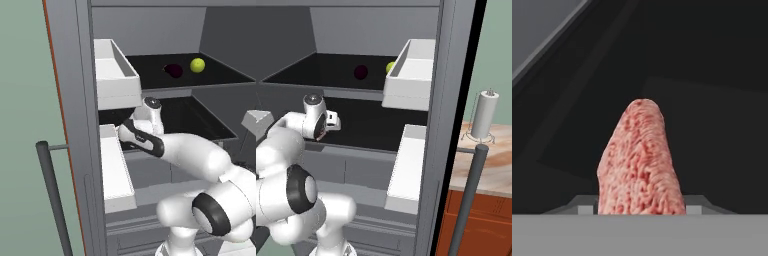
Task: Open the fridge, remove the pear, eggplant, and steak, and place them on any counter.
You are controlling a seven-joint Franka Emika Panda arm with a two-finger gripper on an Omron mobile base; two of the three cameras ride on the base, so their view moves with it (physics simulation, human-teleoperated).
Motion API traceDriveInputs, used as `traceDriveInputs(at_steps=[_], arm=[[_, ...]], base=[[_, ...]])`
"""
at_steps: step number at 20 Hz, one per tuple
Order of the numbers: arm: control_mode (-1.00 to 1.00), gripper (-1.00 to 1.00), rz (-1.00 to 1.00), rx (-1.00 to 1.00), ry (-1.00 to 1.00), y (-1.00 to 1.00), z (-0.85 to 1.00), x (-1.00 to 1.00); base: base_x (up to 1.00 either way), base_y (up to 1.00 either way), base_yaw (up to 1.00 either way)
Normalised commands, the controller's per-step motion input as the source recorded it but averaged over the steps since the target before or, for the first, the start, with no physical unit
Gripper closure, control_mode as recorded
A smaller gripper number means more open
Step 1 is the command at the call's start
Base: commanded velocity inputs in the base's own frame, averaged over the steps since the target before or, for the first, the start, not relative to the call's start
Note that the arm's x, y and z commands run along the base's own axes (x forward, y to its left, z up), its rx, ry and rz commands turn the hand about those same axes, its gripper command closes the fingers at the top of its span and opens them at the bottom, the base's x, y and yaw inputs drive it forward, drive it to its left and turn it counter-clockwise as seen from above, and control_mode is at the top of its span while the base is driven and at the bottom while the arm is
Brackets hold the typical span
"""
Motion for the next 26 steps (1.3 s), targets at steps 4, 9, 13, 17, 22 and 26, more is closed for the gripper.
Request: traceDriveInputs(at_steps=[4,9,13,17,22,26], arm=[[-1.00,1.00,0.00,0.00,-0.01,-0.34,0.53,-0.88],[-1.00,1.00,0.00,-0.02,0.00,-0.38,0.91,-0.58],[-1.00,1.00,0.00,-0.05,0.00,-0.37,0.90,-0.65],[-1.00,1.00,-0.01,-0.06,0.00,-0.42,0.66,-0.94],[-1.00,1.00,-0.05,-0.03,0.04,-0.56,0.68,-0.84],[-1.00,1.00,-0.13,-0.03,0.05,-0.52,0.69,-0.63]], base=[[0.00,0.00,0.00],[0.00,0.00,0.00],[0.00,0.00,0.00],[0.00,0.00,0.00],[0.00,0.00,0.00],[0.00,0.00,0.00]])
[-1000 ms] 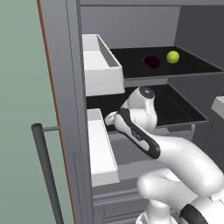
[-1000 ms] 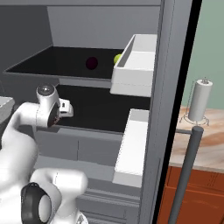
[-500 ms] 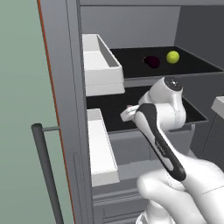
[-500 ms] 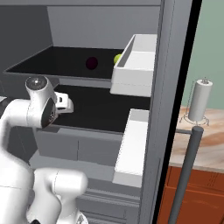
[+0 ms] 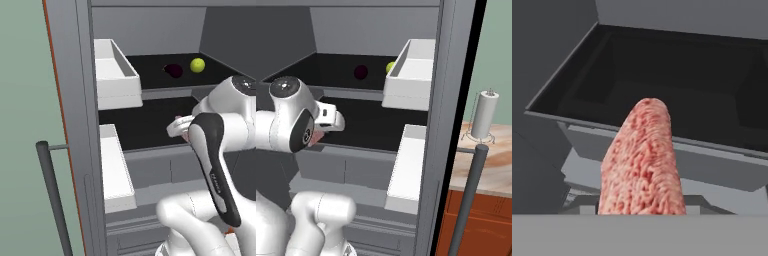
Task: Open the fridge, remove the pear, eggplant, and steak, and place them on any counter.
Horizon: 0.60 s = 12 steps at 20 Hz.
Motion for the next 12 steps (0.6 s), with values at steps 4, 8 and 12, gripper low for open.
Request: traceDriveInputs(at_steps=[4,8,12], arm=[[-1.00,1.00,-0.12,0.00,0.03,-0.34,0.65,-0.63],[-1.00,1.00,-0.02,0.00,0.00,-0.05,0.37,-0.53],[-1.00,1.00,0.00,0.00,0.00,0.00,0.06,-0.40]], base=[[0.00,0.00,0.00],[0.00,0.00,0.00],[0.00,0.00,0.00]])
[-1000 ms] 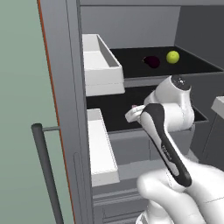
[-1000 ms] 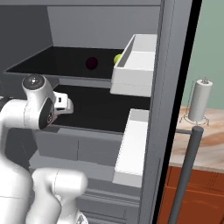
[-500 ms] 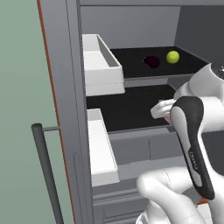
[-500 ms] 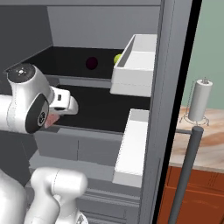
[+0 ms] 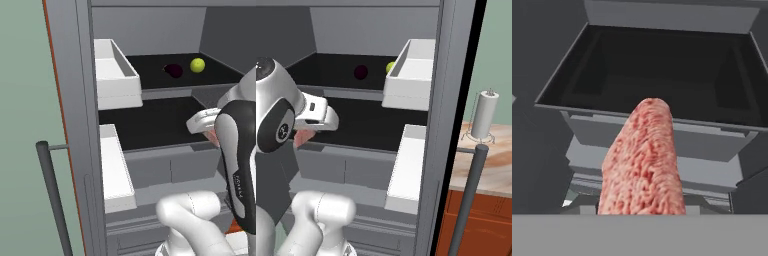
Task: Open the fridge, remove the pear, eggplant, and steak, and place them on any counter.
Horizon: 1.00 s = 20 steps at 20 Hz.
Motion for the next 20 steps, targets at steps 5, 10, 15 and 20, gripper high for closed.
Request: traceDriveInputs(at_steps=[5,10,15,20], arm=[[-1.00,1.00,0.00,0.00,-0.04,0.00,0.03,-0.18],[-1.00,1.00,0.00,0.00,0.00,0.00,0.00,0.00],[1.00,1.00,0.00,0.00,0.00,0.00,0.00,0.00],[1.00,1.00,0.00,0.00,0.00,0.00,0.00,0.00]], base=[[0.00,0.00,0.00],[0.00,0.00,0.00],[-0.42,-0.04,0.00],[-1.00,-0.28,0.00]])
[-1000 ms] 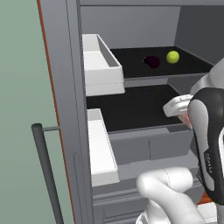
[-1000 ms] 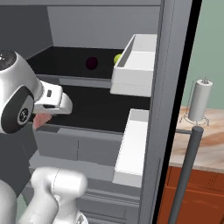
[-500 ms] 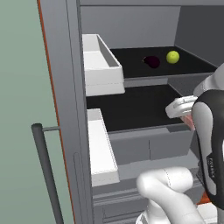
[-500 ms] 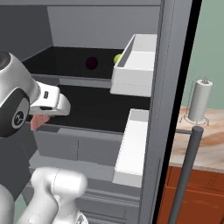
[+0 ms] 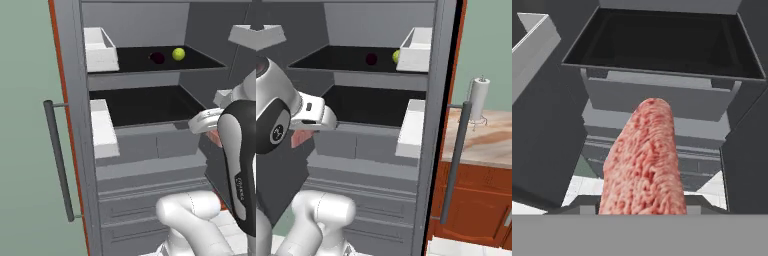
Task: Open the fridge, remove the pear, eggplant, and steak, and place them on any counter.
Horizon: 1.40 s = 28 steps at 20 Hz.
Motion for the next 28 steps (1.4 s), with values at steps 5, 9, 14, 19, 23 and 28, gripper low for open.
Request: traceDriveInputs(at_steps=[5,9,14,19,23,28], arm=[[1.00,1.00,0.00,0.00,0.00,0.00,0.00,0.00],[1.00,1.00,0.00,0.00,0.00,0.00,0.00,0.00],[1.00,1.00,0.00,0.00,0.00,0.00,0.00,0.00],[1.00,1.00,0.00,0.00,0.00,0.00,0.00,0.00],[1.00,1.00,0.00,0.00,0.00,0.00,0.00,0.00],[1.00,1.00,0.00,0.00,0.00,0.00,0.00,0.00]], base=[[-1.00,-0.28,-0.01],[-0.53,-0.65,-0.01],[-0.40,-1.00,0.00],[-0.46,-1.00,-0.01],[-0.60,-1.00,0.00],[0.07,-0.98,0.00]])
